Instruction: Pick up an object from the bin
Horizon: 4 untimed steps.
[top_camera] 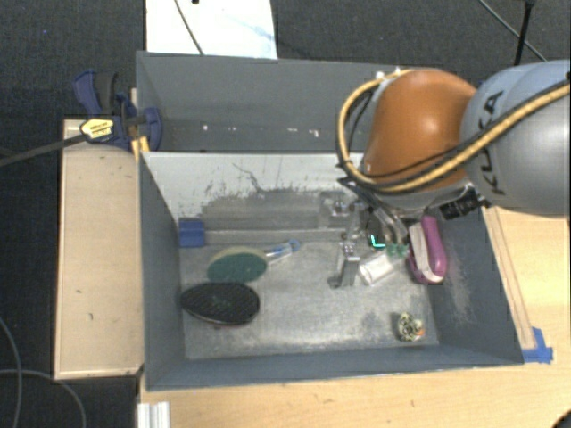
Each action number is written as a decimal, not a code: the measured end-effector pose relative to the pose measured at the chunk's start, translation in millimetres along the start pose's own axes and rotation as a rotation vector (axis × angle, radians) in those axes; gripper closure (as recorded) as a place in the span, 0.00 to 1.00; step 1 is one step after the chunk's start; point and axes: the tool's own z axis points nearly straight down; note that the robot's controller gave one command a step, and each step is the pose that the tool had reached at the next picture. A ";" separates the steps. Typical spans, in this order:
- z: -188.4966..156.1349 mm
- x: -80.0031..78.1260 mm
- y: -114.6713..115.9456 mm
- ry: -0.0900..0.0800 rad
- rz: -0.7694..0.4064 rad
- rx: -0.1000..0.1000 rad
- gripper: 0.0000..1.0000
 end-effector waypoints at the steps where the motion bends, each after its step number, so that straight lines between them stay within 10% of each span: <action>1: 37.3 -32.1 152.9 -0.008 0.043 -0.005 0.00; 2: 135.7 56.6 173.9 0.001 -0.225 0.001 0.00; 3: 133.8 54.0 172.6 -0.005 -0.216 0.000 1.00; 4: -75.8 60.1 161.7 -0.015 -0.188 -0.002 1.00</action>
Offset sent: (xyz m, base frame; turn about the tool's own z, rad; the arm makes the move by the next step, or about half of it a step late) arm 0.0310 0.1475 -0.0371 0.0500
